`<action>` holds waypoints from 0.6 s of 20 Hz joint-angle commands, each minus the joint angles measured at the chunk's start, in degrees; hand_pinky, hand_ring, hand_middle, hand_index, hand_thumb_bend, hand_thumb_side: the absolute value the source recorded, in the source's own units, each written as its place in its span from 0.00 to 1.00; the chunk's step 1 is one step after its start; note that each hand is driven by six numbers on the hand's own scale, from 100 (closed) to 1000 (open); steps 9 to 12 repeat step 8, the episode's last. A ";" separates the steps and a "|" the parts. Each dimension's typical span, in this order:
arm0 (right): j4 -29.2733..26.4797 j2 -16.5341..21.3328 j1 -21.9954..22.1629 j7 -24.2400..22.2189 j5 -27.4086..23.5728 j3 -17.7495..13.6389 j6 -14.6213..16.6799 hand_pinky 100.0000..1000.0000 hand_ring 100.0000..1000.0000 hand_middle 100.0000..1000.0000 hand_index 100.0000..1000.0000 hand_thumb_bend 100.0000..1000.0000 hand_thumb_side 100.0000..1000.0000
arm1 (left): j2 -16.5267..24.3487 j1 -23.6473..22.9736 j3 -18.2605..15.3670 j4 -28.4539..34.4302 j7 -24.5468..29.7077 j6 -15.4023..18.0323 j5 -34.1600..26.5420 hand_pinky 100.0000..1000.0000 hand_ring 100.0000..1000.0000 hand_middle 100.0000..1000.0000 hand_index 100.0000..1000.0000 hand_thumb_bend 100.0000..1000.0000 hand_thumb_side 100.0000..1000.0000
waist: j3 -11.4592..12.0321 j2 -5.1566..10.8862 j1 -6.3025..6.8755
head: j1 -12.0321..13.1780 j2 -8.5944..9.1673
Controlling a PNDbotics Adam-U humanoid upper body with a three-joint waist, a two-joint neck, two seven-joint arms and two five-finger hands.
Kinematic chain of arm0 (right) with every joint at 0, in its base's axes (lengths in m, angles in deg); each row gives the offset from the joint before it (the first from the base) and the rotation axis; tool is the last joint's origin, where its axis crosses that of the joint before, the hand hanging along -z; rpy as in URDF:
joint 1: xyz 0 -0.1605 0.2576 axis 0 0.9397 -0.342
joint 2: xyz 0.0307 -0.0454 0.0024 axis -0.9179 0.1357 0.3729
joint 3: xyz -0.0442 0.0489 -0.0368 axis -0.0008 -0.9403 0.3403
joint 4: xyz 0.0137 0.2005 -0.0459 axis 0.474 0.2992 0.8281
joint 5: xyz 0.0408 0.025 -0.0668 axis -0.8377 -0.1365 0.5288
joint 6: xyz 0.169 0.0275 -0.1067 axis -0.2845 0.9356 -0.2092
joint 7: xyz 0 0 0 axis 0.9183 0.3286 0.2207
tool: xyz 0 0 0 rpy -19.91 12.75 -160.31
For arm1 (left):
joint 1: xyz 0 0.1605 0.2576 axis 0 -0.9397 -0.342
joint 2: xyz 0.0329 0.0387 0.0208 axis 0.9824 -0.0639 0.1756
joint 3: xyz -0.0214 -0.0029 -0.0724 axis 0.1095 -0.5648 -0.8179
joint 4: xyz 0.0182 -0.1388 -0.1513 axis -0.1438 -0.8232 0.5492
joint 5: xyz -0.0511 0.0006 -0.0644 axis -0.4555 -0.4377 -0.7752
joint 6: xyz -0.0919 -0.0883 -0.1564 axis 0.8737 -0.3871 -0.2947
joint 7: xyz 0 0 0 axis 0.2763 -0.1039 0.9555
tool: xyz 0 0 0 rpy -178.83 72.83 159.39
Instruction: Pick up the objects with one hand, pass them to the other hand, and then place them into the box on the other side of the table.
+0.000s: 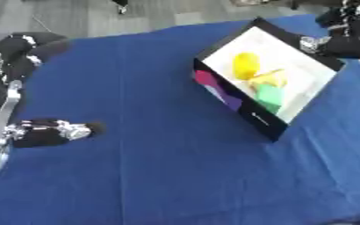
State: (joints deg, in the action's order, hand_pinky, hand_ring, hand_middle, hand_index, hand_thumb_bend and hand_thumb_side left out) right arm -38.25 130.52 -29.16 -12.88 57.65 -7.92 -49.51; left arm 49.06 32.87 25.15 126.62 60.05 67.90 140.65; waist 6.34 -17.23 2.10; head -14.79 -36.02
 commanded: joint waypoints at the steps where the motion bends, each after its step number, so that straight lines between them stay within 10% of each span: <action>1: -4.06 -0.19 1.20 1.09 -3.75 -2.82 7.48 0.83 0.80 0.67 0.90 0.55 0.14 | 2.22 -0.59 -3.38 2.41 -1.16 -2.38 -4.09 0.70 0.65 0.67 0.80 0.92 0.31 | 0.00 2.55 0.30 | 0.96 0.89; 8: -4.34 -5.34 6.75 -1.64 0.70 -4.91 14.91 0.83 0.80 0.67 0.89 0.53 0.07 | 5.68 -5.44 -10.18 2.57 1.86 -11.82 -27.86 0.73 0.69 0.75 0.79 0.73 0.40 | 0.24 4.41 -0.14 | 1.59 -0.16; 12: -4.34 -5.34 6.75 -1.64 0.70 -4.91 14.91 0.83 0.80 0.67 0.89 0.53 0.07 | 5.68 -5.44 -10.18 2.57 1.86 -11.82 -27.86 0.73 0.69 0.75 0.79 0.73 0.40 | 0.24 4.41 -0.14 | 1.59 -0.16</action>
